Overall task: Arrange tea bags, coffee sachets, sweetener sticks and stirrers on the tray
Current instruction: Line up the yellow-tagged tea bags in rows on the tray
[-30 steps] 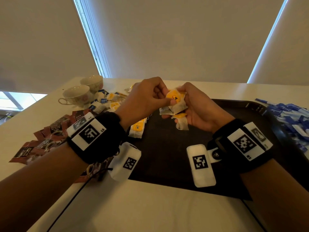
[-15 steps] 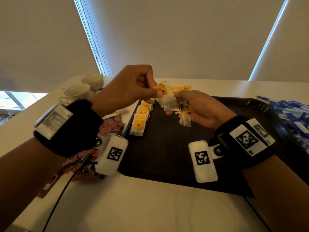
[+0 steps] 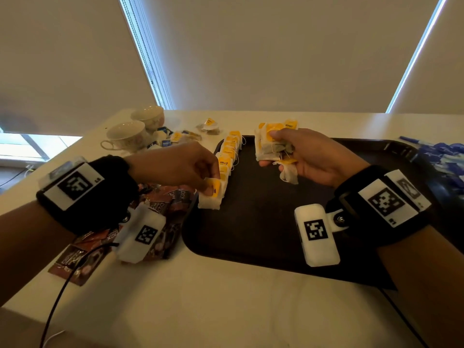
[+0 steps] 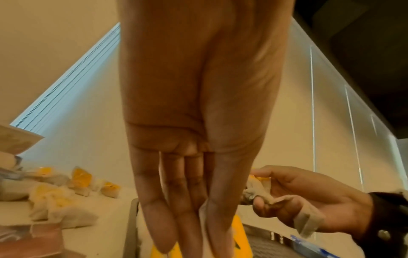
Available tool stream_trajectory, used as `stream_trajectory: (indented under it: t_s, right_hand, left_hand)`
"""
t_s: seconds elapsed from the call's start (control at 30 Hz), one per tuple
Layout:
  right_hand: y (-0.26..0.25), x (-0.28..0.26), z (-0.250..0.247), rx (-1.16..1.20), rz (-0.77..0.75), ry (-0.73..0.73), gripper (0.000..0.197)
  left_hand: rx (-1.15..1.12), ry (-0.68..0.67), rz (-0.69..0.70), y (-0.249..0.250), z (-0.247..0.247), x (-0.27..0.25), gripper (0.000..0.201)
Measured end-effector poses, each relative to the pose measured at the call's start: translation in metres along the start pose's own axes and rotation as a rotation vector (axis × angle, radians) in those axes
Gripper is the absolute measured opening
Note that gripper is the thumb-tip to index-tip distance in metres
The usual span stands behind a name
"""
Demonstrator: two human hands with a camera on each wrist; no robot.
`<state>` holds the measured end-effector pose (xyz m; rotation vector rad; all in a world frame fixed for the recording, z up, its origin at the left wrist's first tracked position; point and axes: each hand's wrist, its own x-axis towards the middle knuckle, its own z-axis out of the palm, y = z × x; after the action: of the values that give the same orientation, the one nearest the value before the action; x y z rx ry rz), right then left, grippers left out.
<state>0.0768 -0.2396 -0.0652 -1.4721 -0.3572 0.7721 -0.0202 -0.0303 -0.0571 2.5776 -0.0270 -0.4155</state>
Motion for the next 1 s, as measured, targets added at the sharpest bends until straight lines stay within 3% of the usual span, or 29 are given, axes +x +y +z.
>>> stream_trajectory:
  t_s: [0.27,0.5,0.67,0.77,0.87,1.0]
  right_hand:
    - [0.000,-0.001,0.001,-0.009,0.005,0.001,0.031]
    - [0.000,-0.001,-0.001,0.002,0.000,-0.007,0.031]
    - [-0.001,-0.002,-0.001,-0.005,0.000,-0.014,0.031]
    - [0.000,-0.001,-0.001,-0.003,-0.001,-0.011,0.031]
    - [0.000,-0.001,0.000,-0.009,-0.002,-0.010,0.031]
    - [0.000,-0.001,0.001,0.003,-0.005,-0.013,0.030]
  left_hand:
    - [0.094,0.002,-0.079,-0.009,0.011,0.018,0.017]
    - [0.251,0.151,-0.077,-0.012,0.017,0.023,0.026]
    - [0.317,0.254,0.074,-0.010,0.017,0.016,0.031]
    - [0.336,0.173,0.138,-0.006,0.016,0.011,0.028]
    - [0.408,0.081,0.102,-0.006,0.021,0.009,0.029]
    - [0.408,0.081,0.069,-0.013,0.026,0.013,0.033]
